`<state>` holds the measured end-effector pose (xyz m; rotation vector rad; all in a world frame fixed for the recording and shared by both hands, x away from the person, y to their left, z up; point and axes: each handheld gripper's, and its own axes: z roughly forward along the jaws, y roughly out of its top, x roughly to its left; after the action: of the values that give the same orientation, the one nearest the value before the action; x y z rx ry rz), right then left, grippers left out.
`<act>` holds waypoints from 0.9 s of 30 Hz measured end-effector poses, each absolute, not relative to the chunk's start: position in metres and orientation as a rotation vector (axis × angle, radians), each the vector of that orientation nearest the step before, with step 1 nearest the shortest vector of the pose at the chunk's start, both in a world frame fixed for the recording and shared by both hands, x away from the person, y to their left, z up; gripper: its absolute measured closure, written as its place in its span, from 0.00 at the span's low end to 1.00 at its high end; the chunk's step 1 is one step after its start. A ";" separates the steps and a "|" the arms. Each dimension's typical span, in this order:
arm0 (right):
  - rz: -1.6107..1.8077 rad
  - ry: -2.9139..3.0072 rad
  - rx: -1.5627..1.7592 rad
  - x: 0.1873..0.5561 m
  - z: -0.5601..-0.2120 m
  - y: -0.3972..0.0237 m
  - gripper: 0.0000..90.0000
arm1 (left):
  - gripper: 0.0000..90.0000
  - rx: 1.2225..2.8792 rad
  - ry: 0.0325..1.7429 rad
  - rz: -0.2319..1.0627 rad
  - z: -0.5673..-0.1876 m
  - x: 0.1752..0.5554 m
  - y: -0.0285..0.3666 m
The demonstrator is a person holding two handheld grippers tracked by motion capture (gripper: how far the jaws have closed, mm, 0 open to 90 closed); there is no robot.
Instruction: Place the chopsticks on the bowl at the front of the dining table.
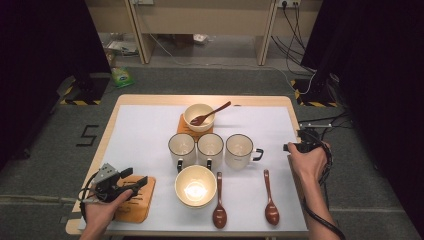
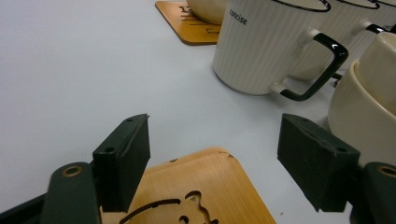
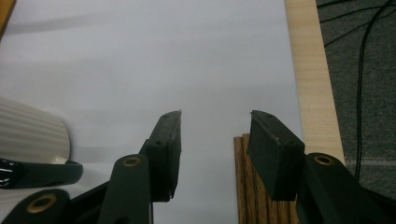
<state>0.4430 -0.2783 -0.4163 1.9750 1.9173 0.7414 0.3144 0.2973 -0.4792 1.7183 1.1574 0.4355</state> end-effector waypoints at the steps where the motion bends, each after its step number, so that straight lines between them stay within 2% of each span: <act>1: 0.738 1.920 1.980 0.442 -0.417 -0.279 0.60 | 0.28 1.719 1.155 0.437 -0.479 0.314 0.297; 27: 0.613 2.041 2.023 0.438 -0.446 -0.281 0.66 | 0.28 1.714 1.149 0.456 -0.476 0.311 0.303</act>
<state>0.4382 -0.2807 -0.4457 2.0234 2.0409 0.6125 0.3110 0.3031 -0.4762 1.7141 1.1489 0.4558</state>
